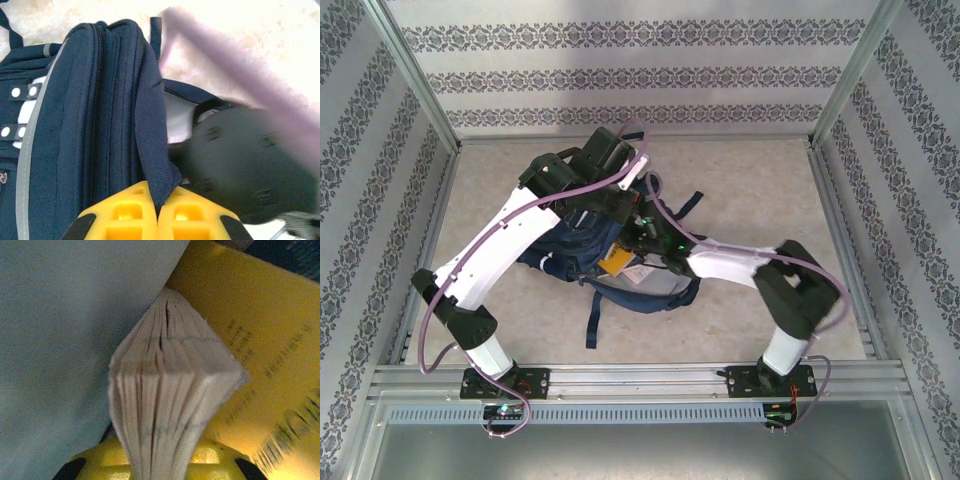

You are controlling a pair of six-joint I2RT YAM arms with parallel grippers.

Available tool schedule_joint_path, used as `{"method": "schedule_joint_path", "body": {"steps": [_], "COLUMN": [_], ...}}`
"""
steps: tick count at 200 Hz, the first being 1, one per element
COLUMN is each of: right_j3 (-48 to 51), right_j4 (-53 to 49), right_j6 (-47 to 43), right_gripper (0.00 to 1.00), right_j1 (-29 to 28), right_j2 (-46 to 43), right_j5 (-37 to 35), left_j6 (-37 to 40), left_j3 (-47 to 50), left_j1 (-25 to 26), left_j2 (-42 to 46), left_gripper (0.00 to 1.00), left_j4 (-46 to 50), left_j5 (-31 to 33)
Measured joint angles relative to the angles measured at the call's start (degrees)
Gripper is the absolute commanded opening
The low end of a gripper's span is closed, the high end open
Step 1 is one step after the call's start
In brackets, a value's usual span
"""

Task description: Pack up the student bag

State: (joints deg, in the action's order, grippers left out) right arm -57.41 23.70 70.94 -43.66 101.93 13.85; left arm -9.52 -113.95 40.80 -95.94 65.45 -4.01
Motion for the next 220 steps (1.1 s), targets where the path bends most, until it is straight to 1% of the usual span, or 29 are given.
{"method": "schedule_joint_path", "body": {"steps": [21, 29, 41, 57, 65, 78, 93, 117, 137, 155, 172, 184, 199, 203, 214, 220], "right_j3": [-3.3, -3.7, -3.7, -2.5, -1.3, 0.3, 1.6, 5.3, 9.5, 13.4, 17.5, 20.2, 22.4, 22.7, 23.0, 23.0], "right_j4": [5.8, 9.1, 12.3, 12.3, 10.2, 3.5, -4.1, -11.9, -17.3, -23.1, -27.6, -30.0, -31.6, -32.2, -32.9, -33.1], "right_j6": [2.4, 3.2, 3.7, 1.8, -0.4, -4.8, -9.9, -15.9, -19.8, -22.9, -24.6, -26.1, -27.9, -28.9, -30.5, -31.1], "right_gripper": [0.61, 0.67, 0.73, 0.81, 0.84, 0.89, 0.91, 0.92, 0.89, 0.84, 0.75, 0.67, 0.59, 0.56, 0.49, 0.45], "right_j1": [-0.4, -0.4, -0.3, -0.3, -0.3, -0.3, 0.0, 1.2, 2.8, 3.8, 3.8, 3.8, 3.8, 3.8, 3.3, 2.9], "right_j2": [7.6, 9.2, 9.5, 7.9, 5.9, 1.0, -5.3, -14.9, -21.5, -28.6, -36.6, -42.6, -48.2, -49.3, -50.7, -50.8], "right_j5": [0.0, 0.9, 1.0, 0.8, 0.3, -1.0, -3.9, -8.9, -13.1, -18.0, -22.0, -24.2, -25.2, -25.1, -24.6, -24.3], "left_j6": [-1.2, -1.7, -2.2, -3.0, -3.3, -4.1, -5.2, -7.1, -8.8, -10.8, -12.7, -13.9, -15.4, -15.6, -16.7, -17.6], "left_j3": [1.3, 1.9, 2.8, 3.7, 4.3, 5.4, 6.5, 7.3, 7.3, 7.3, 7.2, 6.9, 5.8, 5.6, 5.5, 5.5], "left_j1": [-1.9, -2.7, -3.7, -4.7, -5.1, -5.7, -6.5, -7.6, -7.5, -7.5, -7.4, -6.9, -5.9, -5.6, -5.1, -4.9], "left_j2": [0.0, 0.0, 0.0, 0.0, 0.0, 0.0, 0.0, -0.7, -3.0, -6.7, -10.7, -14.3, -18.8, -20.0, -22.3, -23.2], "left_gripper": [0.0, 0.0, 0.0, 0.0, 0.0, 0.0, 0.0, 0.0, 0.0, 0.0, 0.0, 0.07, 0.15, 0.2, 0.39, 0.47], "left_j4": [-2.1, -2.6, -3.8, -5.6, -6.4, -7.9, -9.7, -12.3, -14.8, -17.7, -20.7, -22.1, -23.2, -23.7, -24.9, -25.4], "left_j5": [-1.9, -2.7, -3.8, -5.0, -5.9, -7.1, -8.9, -11.8, -14.6, -17.5, -20.3, -21.9, -23.5, -23.8, -25.1, -25.9]}}
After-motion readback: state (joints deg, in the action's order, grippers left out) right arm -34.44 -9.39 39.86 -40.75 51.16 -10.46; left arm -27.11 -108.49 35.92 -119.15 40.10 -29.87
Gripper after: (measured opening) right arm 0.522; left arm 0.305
